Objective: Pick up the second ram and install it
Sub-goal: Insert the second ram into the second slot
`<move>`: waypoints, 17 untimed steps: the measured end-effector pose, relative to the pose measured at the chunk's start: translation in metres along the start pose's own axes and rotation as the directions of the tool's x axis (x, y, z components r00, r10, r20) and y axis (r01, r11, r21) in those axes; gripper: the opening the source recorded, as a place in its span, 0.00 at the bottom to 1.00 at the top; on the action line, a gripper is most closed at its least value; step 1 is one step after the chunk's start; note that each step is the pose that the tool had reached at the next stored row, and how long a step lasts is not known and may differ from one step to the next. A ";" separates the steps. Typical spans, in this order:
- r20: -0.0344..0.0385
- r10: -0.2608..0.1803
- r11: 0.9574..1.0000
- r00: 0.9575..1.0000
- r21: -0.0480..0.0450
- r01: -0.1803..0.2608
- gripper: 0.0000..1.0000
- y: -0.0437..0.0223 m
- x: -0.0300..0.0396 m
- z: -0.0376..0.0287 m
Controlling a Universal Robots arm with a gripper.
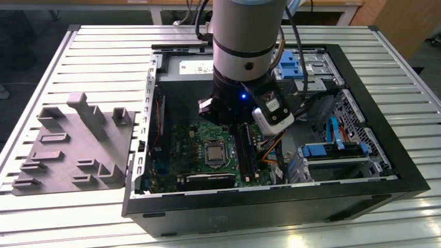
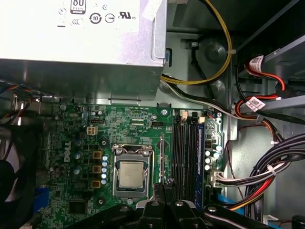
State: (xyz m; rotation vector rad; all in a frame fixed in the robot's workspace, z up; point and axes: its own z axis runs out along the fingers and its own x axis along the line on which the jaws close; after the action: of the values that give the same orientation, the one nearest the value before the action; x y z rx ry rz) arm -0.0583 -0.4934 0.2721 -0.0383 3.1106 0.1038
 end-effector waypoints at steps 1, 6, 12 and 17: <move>0.000 0.000 1.000 1.000 0.000 0.000 0.11 0.0000 0.0000 0.0002; 0.000 0.000 1.000 1.000 -0.001 0.000 0.11 -0.0001 0.0001 0.0010; 0.000 0.000 1.000 1.000 -0.007 0.000 0.11 -0.0003 0.0001 0.0041; 0.000 0.000 1.000 1.000 -0.008 0.000 0.11 -0.0003 0.0002 0.0051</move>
State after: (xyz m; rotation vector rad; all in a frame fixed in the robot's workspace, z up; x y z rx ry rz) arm -0.0583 -0.4934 0.2670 -0.0380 3.1101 0.1161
